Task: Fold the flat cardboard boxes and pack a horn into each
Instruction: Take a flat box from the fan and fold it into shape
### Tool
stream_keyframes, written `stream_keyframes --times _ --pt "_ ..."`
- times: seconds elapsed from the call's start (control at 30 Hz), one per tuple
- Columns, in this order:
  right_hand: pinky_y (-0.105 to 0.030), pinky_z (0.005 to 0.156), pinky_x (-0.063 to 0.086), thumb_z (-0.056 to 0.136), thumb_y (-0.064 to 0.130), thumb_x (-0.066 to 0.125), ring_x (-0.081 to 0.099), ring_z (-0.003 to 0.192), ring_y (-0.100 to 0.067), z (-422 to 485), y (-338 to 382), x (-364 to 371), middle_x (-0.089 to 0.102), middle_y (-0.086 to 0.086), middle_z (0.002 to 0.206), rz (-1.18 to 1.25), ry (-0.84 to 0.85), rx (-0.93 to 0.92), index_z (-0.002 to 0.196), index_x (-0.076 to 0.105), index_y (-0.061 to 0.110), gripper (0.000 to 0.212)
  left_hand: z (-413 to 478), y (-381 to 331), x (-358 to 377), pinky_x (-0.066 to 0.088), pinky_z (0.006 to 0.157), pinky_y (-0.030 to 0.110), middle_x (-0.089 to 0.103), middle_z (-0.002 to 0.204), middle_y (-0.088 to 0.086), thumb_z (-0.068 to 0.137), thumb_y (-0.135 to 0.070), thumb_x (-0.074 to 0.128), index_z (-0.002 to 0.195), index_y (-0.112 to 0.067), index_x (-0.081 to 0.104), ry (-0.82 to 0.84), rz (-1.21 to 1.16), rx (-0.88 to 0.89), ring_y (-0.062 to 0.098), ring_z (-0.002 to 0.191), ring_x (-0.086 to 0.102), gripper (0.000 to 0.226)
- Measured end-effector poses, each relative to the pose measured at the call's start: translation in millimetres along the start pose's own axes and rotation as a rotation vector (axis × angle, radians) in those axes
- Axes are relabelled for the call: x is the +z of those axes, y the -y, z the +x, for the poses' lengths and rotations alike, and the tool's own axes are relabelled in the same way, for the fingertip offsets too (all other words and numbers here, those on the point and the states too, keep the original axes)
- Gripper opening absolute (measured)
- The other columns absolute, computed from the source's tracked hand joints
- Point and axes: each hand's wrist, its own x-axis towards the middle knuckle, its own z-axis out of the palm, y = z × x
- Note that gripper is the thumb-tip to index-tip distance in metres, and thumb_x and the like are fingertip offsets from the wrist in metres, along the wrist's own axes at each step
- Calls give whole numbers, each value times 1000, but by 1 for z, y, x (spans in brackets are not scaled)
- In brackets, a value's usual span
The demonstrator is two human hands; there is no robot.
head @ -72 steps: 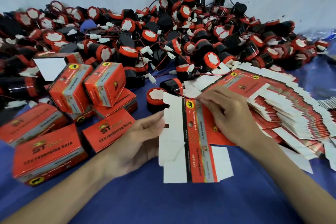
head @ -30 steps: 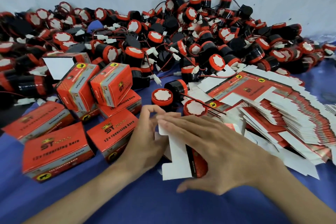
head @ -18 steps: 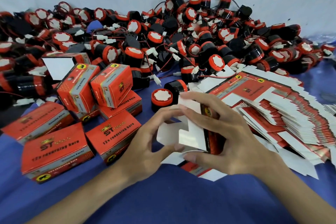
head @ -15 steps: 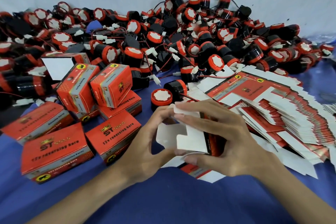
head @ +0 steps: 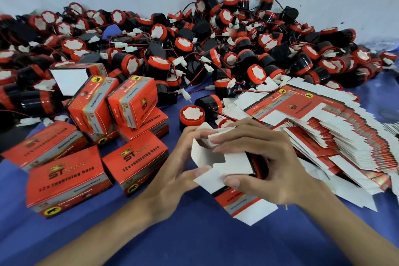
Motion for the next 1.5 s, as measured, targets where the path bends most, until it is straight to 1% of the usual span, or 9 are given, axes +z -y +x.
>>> stream_keyframes --times 0.23,0.37,0.47,0.57,0.73,1.07,1.3,1.4,1.5 --pt "-36 78 48 74 36 64 62 86 -25 -3 -1 4 71 -4 88 49 -18 65 75 72 1 36 6 -6 0 39 93 14 45 121 -30 79 -38 47 122 -24 47 -22 101 166 -1 118 48 46" --pt "-33 77 46 75 35 62 60 85 -25 -3 -1 6 69 -5 85 18 -26 82 72 70 1 34 12 -19 5 42 92 19 45 123 -24 67 -90 39 108 -43 58 -82 60 171 -2 119 47 65" --pt "-39 75 44 75 36 61 56 84 -31 -4 2 10 66 -10 82 -8 -21 84 71 68 1 36 12 -22 7 46 86 29 38 124 17 56 -96 38 93 -14 48 -62 34 145 26 112 48 91" --pt "-41 72 42 75 37 59 53 83 -32 -5 4 14 63 -10 81 -23 -10 81 68 65 1 37 1 -22 8 39 66 38 35 101 19 63 -88 48 83 -9 35 -58 -12 133 36 83 40 83" --pt "-43 78 43 80 36 58 54 90 -28 -5 3 14 66 -3 86 -11 35 101 67 68 3 37 -1 -21 8 38 67 53 36 93 27 60 -91 47 89 -2 32 -79 -17 81 45 80 38 95" --pt "-38 102 33 100 41 33 41 120 -27 -5 4 17 53 -6 126 -6 228 31 115 64 15 43 -5 -21 11 50 84 47 43 111 42 52 -93 49 113 18 29 -114 -104 54 47 105 50 128" --pt "-37 100 33 93 38 52 44 123 -33 -2 8 24 56 -15 121 26 142 -31 59 58 4 49 -3 -21 8 48 71 39 47 99 28 58 -94 41 102 8 38 -203 13 90 38 89 52 111" --pt "-31 96 34 87 26 61 48 119 -24 -3 10 24 52 -15 127 36 110 5 57 58 3 38 -2 -20 7 47 69 28 48 95 22 69 -80 47 103 3 40 -199 47 105 25 85 55 90" --pt "-31 98 36 85 24 61 45 127 -22 -6 11 25 43 -17 139 37 81 62 63 61 4 29 -1 -15 5 48 79 44 45 100 30 77 -51 42 105 12 37 -191 42 108 39 93 49 70"
